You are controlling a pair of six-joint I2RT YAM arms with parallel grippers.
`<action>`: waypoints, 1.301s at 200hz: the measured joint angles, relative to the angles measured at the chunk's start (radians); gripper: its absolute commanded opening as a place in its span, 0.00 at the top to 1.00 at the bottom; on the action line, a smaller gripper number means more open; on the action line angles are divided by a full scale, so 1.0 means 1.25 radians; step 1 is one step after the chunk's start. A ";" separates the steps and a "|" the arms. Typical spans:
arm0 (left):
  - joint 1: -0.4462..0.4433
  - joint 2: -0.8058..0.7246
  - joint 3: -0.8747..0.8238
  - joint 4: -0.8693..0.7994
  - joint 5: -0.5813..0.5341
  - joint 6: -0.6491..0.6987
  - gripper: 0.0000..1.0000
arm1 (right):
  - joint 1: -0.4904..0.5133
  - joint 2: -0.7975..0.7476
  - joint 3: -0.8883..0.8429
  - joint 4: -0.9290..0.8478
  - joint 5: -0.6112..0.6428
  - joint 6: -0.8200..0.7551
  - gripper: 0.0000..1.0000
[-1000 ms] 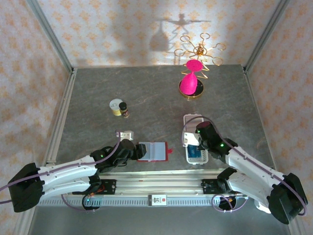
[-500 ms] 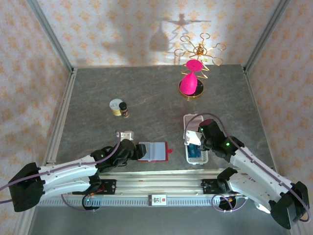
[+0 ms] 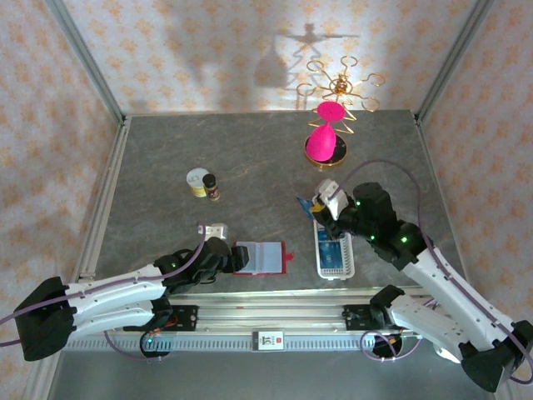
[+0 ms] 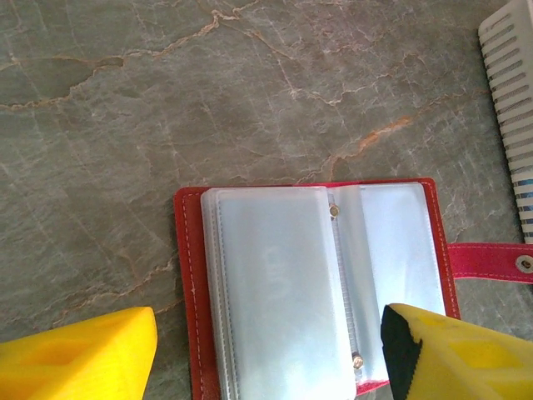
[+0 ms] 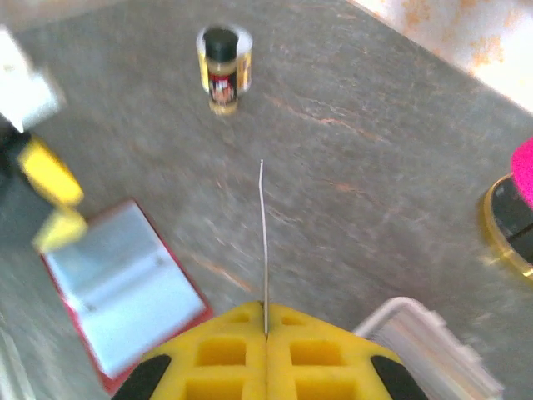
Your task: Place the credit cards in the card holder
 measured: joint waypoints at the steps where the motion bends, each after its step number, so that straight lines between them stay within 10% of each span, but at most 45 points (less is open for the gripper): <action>1: 0.000 0.000 0.000 0.000 0.000 0.000 0.26 | 0.000 0.001 0.001 0.002 0.000 0.009 1.00; 109: 0.000 0.159 0.081 -0.038 0.001 0.001 0.26 | 0.043 0.098 -0.213 0.201 -0.136 0.815 1.00; 260: 0.000 0.273 0.131 -0.085 0.001 0.037 0.30 | 0.118 0.260 -0.244 0.361 -0.142 0.916 1.00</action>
